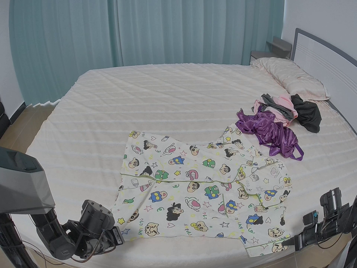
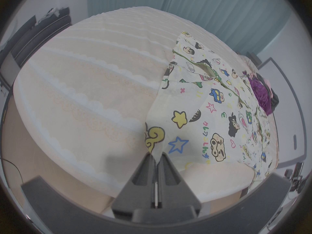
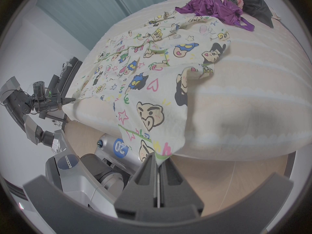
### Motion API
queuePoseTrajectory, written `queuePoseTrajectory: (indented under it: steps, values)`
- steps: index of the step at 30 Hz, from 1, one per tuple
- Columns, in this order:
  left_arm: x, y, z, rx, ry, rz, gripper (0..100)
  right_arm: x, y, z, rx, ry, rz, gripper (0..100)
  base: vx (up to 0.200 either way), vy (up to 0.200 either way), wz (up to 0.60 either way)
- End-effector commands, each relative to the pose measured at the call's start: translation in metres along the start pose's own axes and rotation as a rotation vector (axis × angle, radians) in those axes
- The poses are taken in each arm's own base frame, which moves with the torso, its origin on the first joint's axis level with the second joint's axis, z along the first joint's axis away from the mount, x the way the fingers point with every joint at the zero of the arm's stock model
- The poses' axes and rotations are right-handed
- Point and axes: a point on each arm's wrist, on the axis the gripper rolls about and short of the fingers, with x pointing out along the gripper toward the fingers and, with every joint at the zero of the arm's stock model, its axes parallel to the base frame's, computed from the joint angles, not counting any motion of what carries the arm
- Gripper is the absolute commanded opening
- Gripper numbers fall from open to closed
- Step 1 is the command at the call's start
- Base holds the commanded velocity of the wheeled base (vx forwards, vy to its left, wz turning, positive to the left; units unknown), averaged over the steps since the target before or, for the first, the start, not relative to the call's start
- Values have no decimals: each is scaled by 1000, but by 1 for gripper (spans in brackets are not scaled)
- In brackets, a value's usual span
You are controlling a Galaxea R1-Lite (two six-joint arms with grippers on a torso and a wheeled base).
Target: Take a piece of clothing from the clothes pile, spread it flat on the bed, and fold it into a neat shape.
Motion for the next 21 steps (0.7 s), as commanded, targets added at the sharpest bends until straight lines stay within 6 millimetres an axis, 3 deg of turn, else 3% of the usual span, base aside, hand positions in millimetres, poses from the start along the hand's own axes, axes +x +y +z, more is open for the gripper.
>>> queuePoseTrajectory:
  steps: [1, 21]
  values:
    - [-9, 7, -4, 42, 6, 6, 0, -3, 2, -7, 6, 28, -17, 0, 0, 0, 0]
    - [-16, 13, -30, 204, 131, 73, 0, -8, 6, -27, 13, 211, -38, 0, 0, 0, 0]
